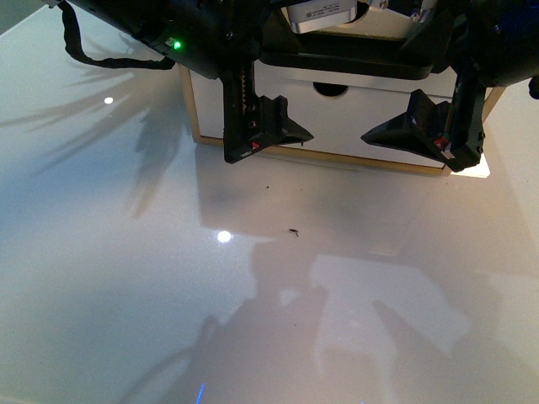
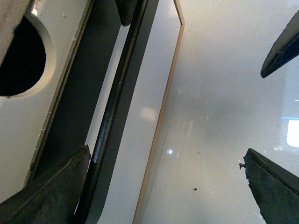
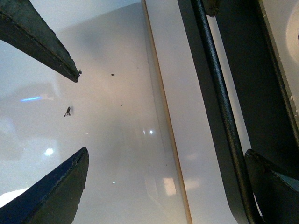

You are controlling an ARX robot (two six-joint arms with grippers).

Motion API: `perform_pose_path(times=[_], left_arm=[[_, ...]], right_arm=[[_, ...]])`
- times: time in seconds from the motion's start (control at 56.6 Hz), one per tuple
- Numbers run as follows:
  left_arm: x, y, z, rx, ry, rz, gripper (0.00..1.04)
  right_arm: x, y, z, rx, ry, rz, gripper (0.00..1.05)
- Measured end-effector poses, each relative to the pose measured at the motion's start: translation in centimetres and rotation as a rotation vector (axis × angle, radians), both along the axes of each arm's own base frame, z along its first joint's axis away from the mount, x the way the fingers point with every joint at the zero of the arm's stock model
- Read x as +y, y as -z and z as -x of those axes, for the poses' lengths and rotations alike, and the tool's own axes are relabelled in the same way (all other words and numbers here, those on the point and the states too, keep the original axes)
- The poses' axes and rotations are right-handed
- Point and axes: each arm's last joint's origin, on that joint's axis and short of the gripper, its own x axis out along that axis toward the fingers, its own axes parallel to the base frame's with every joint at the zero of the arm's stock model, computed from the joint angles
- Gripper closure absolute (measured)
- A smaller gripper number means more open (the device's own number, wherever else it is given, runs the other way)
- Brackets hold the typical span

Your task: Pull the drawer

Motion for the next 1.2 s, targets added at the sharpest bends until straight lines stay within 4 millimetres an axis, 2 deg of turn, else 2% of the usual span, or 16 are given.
perform_pose_path(times=[0.406, 0.848, 1.201], left_arm=[[0.9, -0.3, 2.8, 0.034, 0.070, -0.050, 0.07], [2.5, -0.6, 6.8, 0.060, 0.132, -0.076, 0.07], [3.2, -1.0, 8.2, 0.010, 0.099, -0.016, 0.07]], right_arm=[[0.0, -0.2, 2.6, 0.057, -0.059, -0.002, 0.09], [0.8, 0.1, 6.4, 0.099, -0.116, 0.000, 0.09], [0.7, -0.4, 7.5, 0.080, -0.070, -0.062, 0.09]])
